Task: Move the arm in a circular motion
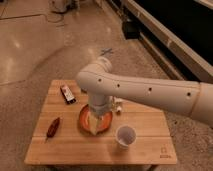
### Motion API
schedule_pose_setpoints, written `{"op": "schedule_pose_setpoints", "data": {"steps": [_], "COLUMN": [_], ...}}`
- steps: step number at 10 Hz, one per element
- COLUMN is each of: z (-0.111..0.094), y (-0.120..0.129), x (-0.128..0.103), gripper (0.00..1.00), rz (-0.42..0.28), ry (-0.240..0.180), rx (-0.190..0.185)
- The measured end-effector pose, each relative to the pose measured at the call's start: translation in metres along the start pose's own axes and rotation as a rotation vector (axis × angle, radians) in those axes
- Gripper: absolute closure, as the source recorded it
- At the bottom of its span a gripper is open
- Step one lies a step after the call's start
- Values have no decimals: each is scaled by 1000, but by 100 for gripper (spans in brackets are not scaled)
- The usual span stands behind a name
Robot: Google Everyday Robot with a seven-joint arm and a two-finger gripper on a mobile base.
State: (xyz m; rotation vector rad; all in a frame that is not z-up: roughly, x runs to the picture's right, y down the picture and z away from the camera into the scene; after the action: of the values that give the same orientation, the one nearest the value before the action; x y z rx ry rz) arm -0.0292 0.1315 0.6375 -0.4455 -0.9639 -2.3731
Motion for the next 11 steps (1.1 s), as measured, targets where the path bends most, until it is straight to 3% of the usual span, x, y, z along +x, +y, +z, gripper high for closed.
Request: {"op": "schedule_pose_setpoints", "data": {"steps": [2,5,8,9,11], "z": [3,3,-11,-19,-25], "y": [-6,10,71,104,151], "x": [44,104,149,156,156], "gripper": [20,20,20,20,20], "rz": [-134,-217,-136,-60,55], "ry": [-15,10,81,110,135], "rx": [2,-31,-122,-155,-180]}}
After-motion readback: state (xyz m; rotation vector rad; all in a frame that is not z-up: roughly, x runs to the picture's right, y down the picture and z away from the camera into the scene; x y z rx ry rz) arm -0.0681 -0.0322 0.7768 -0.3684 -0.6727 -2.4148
